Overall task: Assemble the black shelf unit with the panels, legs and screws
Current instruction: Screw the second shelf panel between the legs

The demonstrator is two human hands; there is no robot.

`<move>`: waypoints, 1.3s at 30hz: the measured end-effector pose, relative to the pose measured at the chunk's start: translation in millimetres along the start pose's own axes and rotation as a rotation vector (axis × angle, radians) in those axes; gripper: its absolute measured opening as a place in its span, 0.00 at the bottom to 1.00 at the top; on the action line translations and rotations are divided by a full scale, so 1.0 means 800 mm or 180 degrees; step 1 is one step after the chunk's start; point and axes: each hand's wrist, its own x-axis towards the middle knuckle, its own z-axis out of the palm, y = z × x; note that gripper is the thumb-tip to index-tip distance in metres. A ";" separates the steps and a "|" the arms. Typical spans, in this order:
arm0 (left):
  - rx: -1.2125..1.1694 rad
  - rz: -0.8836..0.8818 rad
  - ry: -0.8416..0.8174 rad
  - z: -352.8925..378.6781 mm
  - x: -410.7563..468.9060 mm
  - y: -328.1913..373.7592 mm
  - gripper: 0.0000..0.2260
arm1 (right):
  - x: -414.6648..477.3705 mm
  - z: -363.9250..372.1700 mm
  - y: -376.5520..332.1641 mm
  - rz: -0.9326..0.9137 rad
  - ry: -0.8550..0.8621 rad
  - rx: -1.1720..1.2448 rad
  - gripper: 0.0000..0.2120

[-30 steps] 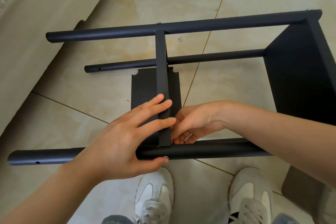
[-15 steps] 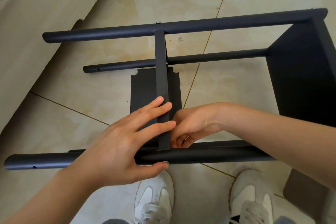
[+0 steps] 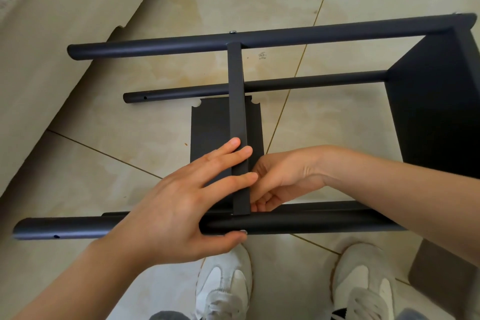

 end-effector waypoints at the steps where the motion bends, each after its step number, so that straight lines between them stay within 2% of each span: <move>1: 0.0000 -0.0002 -0.0007 0.000 0.000 0.000 0.31 | -0.002 -0.002 0.000 0.0014 -0.0025 0.0026 0.09; 6: -0.0003 0.0000 0.0004 0.000 0.000 0.000 0.31 | 0.002 0.005 0.001 0.0065 0.0146 -0.0218 0.04; 13: -0.0045 -0.0006 -0.0001 0.000 0.000 0.000 0.31 | -0.004 -0.001 0.000 0.0038 -0.0022 -0.0039 0.10; 17: -0.0050 -0.0004 0.0013 0.000 0.000 -0.001 0.30 | 0.002 0.005 0.001 0.0070 0.0179 -0.0341 0.05; 21: -0.0057 0.0001 0.0012 0.000 0.000 -0.001 0.30 | 0.003 0.004 0.002 -0.0008 0.0103 -0.0125 0.06; 28: -0.0020 -0.0004 -0.0012 -0.001 -0.001 0.000 0.31 | 0.002 0.004 0.002 0.0033 0.0223 -0.0365 0.04; 35: -0.0019 -0.0003 -0.0004 -0.001 0.000 0.000 0.31 | -0.001 0.000 0.002 0.0017 0.0060 -0.0111 0.08; 39: -0.0007 0.0000 -0.0004 -0.001 -0.001 -0.001 0.31 | 0.002 0.005 0.002 0.0086 0.0193 -0.0343 0.05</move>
